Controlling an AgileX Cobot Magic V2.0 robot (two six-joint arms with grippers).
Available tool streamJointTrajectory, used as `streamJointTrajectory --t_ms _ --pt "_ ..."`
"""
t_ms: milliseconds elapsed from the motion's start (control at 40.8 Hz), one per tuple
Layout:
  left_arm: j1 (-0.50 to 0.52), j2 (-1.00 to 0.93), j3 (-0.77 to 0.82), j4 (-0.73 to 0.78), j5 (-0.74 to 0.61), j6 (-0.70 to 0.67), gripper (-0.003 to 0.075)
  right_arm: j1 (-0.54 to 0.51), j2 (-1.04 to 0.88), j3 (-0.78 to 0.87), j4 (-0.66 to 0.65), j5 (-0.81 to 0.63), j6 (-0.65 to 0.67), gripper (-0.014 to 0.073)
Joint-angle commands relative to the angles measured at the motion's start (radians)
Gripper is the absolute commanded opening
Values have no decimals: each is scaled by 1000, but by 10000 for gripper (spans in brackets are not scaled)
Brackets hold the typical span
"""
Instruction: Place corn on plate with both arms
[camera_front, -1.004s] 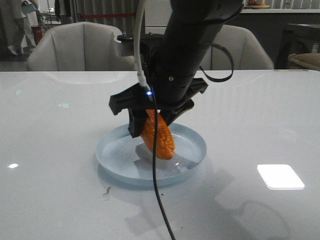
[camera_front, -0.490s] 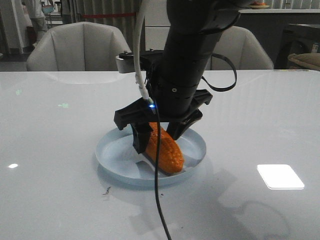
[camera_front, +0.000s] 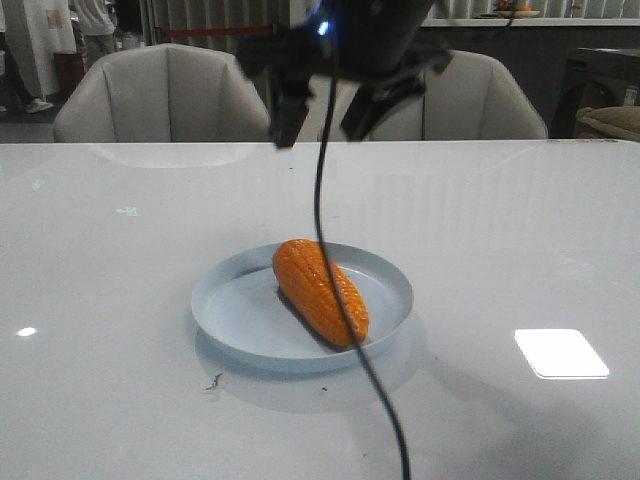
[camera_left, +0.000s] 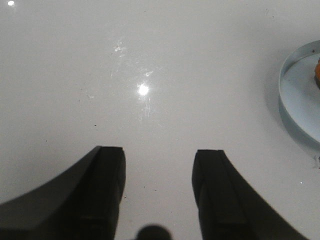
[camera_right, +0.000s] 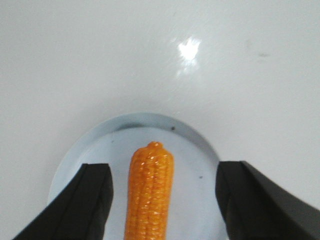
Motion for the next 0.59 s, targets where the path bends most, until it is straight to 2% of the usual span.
streamJointTrajectory --t_ms 0,122,367,563 --pt "1 -7 -27 8 -66 -12 386 -83 -181 -14 -4 21 6 544" --pt "1 -7 -27 10 -66 -12 386 -193 -331 74 -4 49 5 544" --pt "1 -7 -27 12 -66 -12 386 -390 -697 372 -4 46 5 544" --pt "1 -7 -27 17 -68 -12 386 -456 -923 547 -4 101 5 544"
